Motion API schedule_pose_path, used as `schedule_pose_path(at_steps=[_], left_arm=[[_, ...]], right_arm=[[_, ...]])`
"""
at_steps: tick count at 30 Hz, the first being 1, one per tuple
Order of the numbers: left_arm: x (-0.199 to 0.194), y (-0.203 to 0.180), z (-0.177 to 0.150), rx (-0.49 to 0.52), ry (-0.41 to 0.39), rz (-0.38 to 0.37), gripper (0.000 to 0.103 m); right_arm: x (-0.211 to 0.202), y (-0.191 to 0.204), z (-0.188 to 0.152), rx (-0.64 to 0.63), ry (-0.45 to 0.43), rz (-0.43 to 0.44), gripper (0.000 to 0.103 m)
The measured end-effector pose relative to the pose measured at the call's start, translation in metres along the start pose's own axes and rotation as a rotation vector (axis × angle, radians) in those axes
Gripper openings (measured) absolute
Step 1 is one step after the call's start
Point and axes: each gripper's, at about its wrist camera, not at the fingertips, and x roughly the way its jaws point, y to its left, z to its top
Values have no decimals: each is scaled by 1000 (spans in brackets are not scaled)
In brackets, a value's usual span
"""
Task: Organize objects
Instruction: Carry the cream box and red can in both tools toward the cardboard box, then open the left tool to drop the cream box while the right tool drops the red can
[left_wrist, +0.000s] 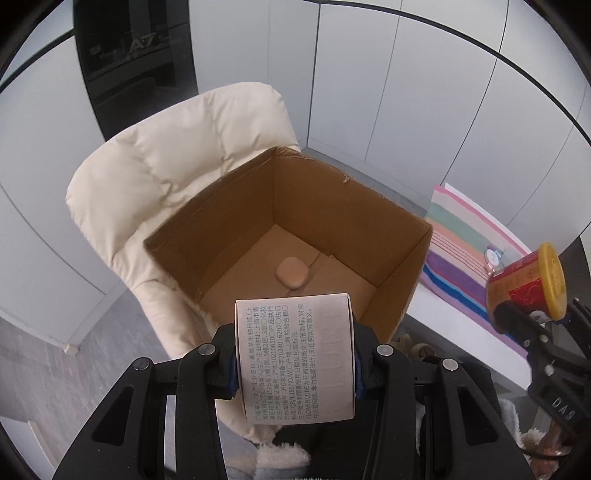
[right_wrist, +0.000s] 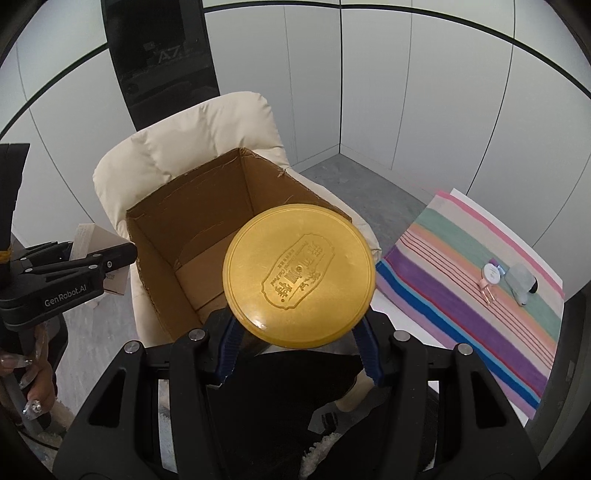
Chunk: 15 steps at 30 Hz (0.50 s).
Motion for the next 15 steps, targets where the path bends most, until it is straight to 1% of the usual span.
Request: schedule_pose_path(at_steps=[3,8,11,13,15], left_arm=[[9,-2,15,-6,-19,16,45],[36,-8,46,-7,-41,64,45],[53,-4,59,-27,-25,76,45],[61,3,63,-47,-4,89,45],[67,8,63,-47,5,108,46]], right_arm=[[10,2,9,-23,4,-10,56],[33,7,31,-43,3,-21,56],[52,15,50,-63,1,-24,56],[64,22,62,-78,-5,-19,56],[74,29,70,-91,-4,-4,56]])
